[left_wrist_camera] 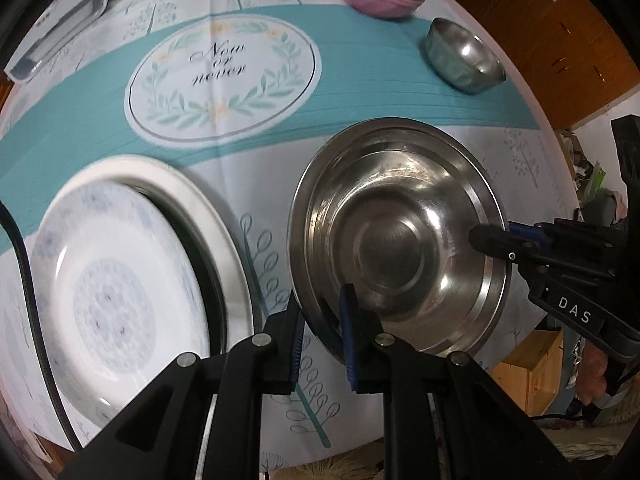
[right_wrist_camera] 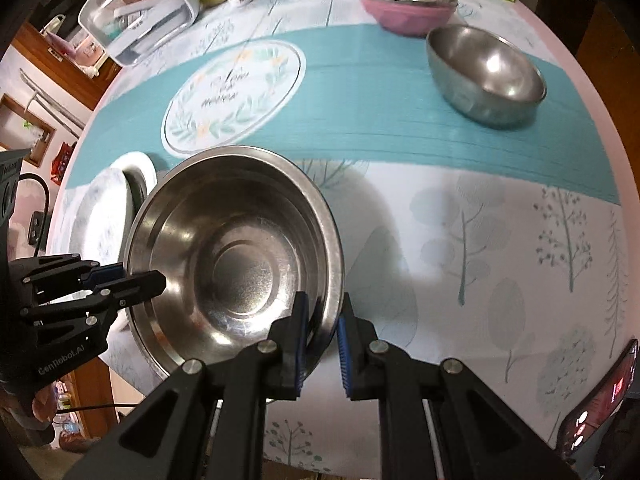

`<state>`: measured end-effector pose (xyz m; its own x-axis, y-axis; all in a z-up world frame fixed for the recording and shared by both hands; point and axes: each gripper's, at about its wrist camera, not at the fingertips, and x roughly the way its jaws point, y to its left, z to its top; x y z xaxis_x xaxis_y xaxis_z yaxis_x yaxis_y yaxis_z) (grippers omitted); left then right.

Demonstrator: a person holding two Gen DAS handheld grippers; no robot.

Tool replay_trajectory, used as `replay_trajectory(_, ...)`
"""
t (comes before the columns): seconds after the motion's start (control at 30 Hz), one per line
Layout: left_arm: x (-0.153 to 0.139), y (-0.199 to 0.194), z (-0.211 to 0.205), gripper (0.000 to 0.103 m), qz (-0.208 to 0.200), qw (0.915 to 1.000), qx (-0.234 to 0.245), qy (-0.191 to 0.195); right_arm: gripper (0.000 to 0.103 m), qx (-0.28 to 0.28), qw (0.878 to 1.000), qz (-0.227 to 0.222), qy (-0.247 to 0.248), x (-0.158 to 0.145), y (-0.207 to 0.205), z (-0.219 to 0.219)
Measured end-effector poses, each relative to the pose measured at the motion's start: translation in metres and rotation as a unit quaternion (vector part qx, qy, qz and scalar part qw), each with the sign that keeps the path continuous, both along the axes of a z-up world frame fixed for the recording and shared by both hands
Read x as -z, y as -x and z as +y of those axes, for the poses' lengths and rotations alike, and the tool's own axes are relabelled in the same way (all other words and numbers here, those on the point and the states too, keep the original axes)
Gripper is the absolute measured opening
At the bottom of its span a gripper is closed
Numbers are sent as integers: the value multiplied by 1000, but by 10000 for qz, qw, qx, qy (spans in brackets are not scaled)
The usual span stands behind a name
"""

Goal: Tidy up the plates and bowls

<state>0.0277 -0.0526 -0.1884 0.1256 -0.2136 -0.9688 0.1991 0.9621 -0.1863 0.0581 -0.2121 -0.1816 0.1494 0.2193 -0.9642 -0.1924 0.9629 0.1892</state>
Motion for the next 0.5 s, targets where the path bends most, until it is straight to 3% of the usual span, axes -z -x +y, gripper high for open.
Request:
replay_trajectory(0.27, 11, 7, 6, 16, 65, 9999, -99, -51, 13, -147, 9998, -81, 60, 6, 4, 8)
replay_trajectory(0.5, 2, 12, 11, 40, -124, 9996, -163, -186, 15, -201, 9994, -187, 197, 2, 7, 8)
